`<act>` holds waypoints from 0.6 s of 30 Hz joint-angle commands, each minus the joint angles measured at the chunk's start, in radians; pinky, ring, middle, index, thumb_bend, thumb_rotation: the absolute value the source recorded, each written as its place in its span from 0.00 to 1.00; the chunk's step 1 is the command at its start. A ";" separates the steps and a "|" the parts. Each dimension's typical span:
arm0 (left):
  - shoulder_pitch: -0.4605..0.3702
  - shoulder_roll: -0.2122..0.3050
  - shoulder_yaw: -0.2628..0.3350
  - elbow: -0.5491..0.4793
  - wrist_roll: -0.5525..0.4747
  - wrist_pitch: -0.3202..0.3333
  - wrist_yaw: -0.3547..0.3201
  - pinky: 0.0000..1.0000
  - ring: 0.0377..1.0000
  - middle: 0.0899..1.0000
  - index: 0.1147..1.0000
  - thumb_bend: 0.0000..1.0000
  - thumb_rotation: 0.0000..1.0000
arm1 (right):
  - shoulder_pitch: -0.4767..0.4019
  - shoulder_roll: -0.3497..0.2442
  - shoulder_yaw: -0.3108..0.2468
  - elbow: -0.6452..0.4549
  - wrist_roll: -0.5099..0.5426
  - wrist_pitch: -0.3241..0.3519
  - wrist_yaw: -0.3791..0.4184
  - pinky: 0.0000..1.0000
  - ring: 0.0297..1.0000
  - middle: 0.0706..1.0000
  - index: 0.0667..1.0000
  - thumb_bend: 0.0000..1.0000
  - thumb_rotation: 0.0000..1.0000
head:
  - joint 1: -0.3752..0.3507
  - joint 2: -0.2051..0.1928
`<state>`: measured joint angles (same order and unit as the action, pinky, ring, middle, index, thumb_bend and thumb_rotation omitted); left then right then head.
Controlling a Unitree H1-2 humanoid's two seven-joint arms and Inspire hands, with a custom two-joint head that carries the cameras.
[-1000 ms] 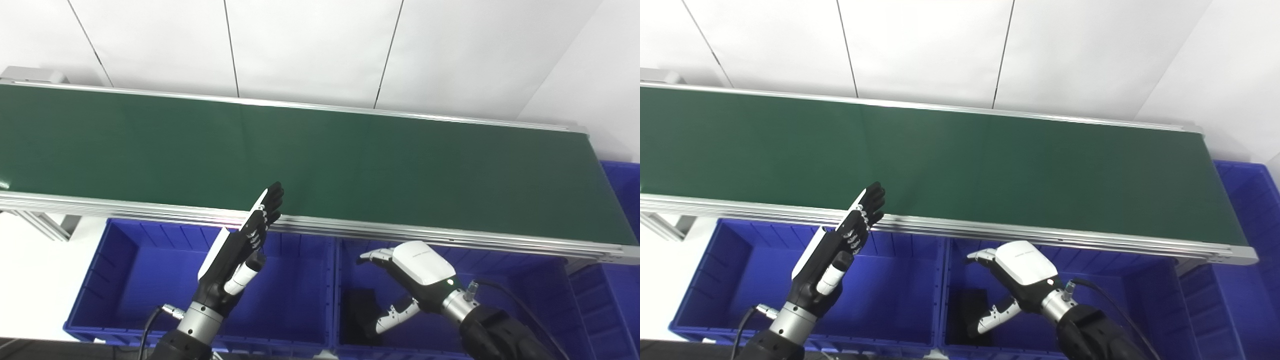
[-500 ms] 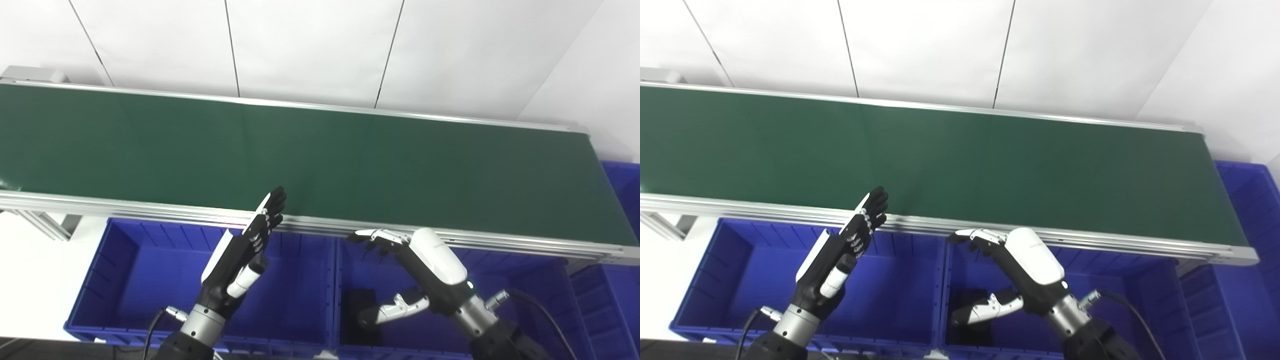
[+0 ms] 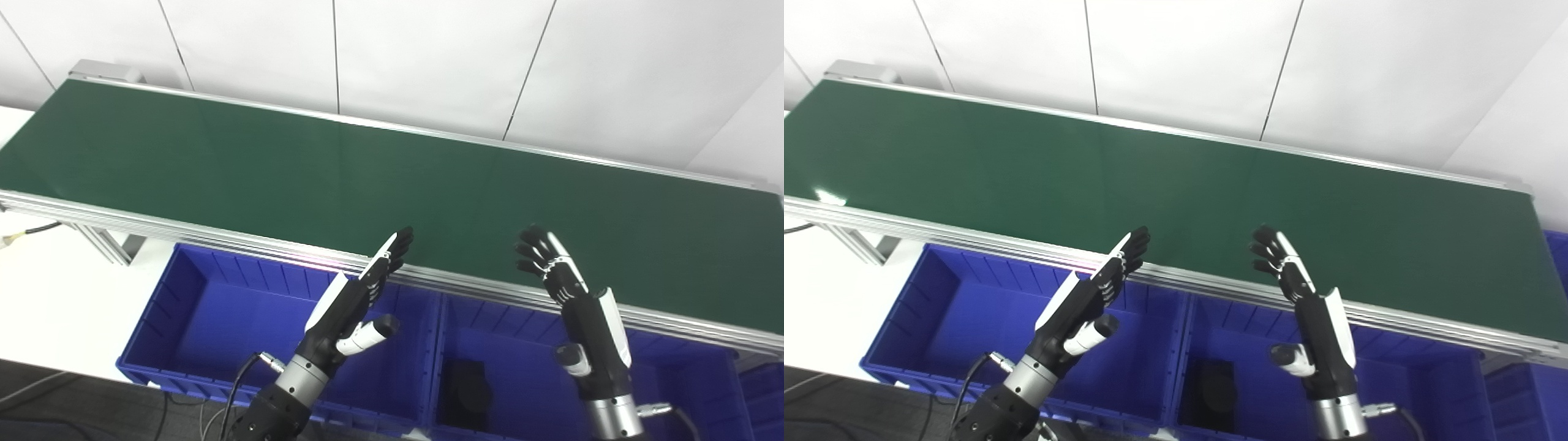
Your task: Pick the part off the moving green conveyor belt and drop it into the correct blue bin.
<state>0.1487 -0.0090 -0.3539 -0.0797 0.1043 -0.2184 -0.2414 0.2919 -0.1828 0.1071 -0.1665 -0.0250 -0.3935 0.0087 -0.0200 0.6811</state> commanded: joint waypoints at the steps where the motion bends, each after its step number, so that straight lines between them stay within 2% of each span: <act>1: -0.007 -0.003 -0.001 -0.029 0.002 -0.039 0.011 1.00 1.00 1.00 1.00 0.85 0.88 | 0.004 0.016 -0.015 0.002 0.037 -0.057 0.003 0.85 0.88 0.91 0.97 1.00 1.00 | 0.005 -0.003; 6: 0.001 0.009 0.004 -0.020 -0.002 -0.044 0.008 1.00 1.00 1.00 1.00 0.85 0.87 | 0.003 0.069 -0.040 0.094 0.101 -0.076 0.014 0.89 0.89 0.93 0.99 1.00 1.00 | 0.002 -0.012; 9: -0.004 0.017 0.008 -0.008 -0.008 -0.056 0.006 1.00 1.00 1.00 1.00 0.84 0.87 | 0.008 0.100 -0.057 0.114 0.135 -0.074 0.017 0.90 0.89 0.93 0.99 1.00 1.00 | -0.028 -0.021; 15: -0.008 0.041 0.016 -0.012 -0.009 -0.066 0.002 1.00 1.00 1.00 1.00 0.83 0.90 | 0.015 0.144 -0.062 0.126 0.095 -0.073 0.014 0.86 0.87 0.91 0.96 1.00 1.00 | -0.105 -0.019; 18: -0.009 0.056 0.022 -0.005 -0.011 -0.077 -0.001 1.00 1.00 1.00 1.00 0.82 0.91 | 0.020 0.173 -0.057 0.122 0.054 -0.072 -0.003 0.84 0.86 0.90 0.96 1.00 1.00 | -0.181 -0.020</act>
<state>0.1546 0.0411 -0.3356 -0.0731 0.1031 -0.2527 -0.2404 0.3092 -0.0297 0.0475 -0.0270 0.0498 -0.4140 0.0142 -0.2021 0.6612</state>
